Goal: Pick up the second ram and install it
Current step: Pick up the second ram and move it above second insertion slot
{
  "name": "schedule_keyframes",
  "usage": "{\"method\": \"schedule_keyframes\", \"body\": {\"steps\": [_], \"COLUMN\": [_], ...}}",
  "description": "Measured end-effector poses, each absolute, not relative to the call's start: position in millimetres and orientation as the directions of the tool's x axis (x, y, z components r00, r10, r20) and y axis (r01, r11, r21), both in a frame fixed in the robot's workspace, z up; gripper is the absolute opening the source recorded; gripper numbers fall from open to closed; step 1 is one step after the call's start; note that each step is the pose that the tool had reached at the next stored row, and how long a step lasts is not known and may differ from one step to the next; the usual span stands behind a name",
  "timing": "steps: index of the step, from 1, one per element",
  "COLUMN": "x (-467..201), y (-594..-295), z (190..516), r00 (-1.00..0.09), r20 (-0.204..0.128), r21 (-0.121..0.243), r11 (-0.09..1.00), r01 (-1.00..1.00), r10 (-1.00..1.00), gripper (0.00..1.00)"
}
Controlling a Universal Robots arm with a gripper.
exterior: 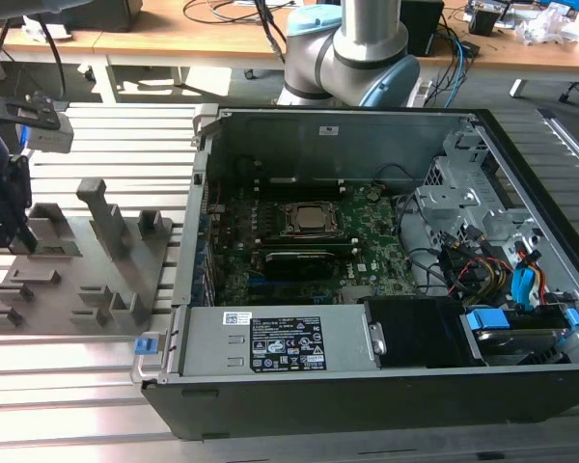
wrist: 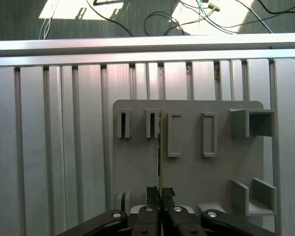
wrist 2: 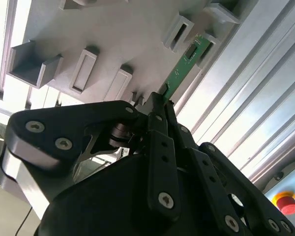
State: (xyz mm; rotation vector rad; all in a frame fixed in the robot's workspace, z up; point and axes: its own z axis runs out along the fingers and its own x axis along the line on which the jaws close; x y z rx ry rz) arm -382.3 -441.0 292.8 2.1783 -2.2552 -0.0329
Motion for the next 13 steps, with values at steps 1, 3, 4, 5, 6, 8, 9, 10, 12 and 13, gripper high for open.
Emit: {"method": "schedule_keyframes", "body": {"steps": [1, 3, 4, 5, 6, 8, 9, 10, 12, 13], "x": [-382, -382, -382, -382, -382, -382, -382, -382, -382, -382], "y": [-441, -441, -441, -441, -441, -440, -440, -440, -440, -440], "z": [295, 298, 300, 303, 306, 312, 315, 320, 327, 332], "r00": [-0.035, -0.035, -0.035, -0.035, -0.035, -0.035, -0.035, -0.035, -0.035, -0.035], "r20": [-0.010, -0.010, -0.010, -0.010, -0.010, -0.010, -0.010, -0.010, -0.010, -0.010], "r21": [0.019, 0.019, 0.019, 0.019, 0.019, 0.019, 0.019, 0.019, 0.019, 0.019], "r11": [0.035, 0.035, 0.035, 0.035, 0.035, 0.035, 0.035, 0.035, 0.035, 0.035], "r01": [-0.999, -0.999, -0.999, -0.999, -0.999, -0.999, -0.999, -0.999, -0.999, -0.999], "r10": [-0.999, -0.999, -0.999, -0.999, -0.999, -0.999, -0.999, -0.999, -0.999, -0.999], "gripper": [0.14, 0.14, 0.14, 0.14, 0.14, 0.14, 0.14, 0.14, 0.14, 0.14]}}
